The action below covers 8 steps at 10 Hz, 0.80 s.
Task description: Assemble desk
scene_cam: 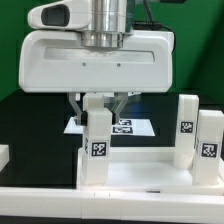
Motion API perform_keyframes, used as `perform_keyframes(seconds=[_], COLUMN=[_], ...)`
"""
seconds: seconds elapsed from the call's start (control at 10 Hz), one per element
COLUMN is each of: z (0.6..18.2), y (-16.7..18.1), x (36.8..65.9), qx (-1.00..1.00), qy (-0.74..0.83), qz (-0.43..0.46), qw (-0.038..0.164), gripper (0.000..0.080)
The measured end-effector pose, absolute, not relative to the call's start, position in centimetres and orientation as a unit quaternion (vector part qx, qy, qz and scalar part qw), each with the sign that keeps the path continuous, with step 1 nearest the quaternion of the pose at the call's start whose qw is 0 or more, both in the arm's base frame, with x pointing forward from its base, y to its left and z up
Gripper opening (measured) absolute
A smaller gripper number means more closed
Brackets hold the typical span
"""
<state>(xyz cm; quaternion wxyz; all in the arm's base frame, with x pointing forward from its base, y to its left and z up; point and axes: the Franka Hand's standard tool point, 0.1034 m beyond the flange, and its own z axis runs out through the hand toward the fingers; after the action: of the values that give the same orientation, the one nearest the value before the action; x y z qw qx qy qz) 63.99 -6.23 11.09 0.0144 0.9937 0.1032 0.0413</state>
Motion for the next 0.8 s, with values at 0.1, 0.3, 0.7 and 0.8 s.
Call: perform_keyframes(seconds=[0.1, 0.3, 0.7, 0.8], z=[11.09, 11.03, 10.97, 10.96], y=[-6.22, -6.26, -6.33, -6.29], x=[63.99, 63.94, 63.94, 63.94], qx=[0.998, 0.998, 0.968, 0.951], qy=[0.048, -0.051, -0.246, -0.306], qz=[0.042, 0.044, 0.046, 0.045], qw=[0.011, 0.003, -0.015, -0.020], gripper=[0.0289, 0.0289, 0.0290, 0.0290])
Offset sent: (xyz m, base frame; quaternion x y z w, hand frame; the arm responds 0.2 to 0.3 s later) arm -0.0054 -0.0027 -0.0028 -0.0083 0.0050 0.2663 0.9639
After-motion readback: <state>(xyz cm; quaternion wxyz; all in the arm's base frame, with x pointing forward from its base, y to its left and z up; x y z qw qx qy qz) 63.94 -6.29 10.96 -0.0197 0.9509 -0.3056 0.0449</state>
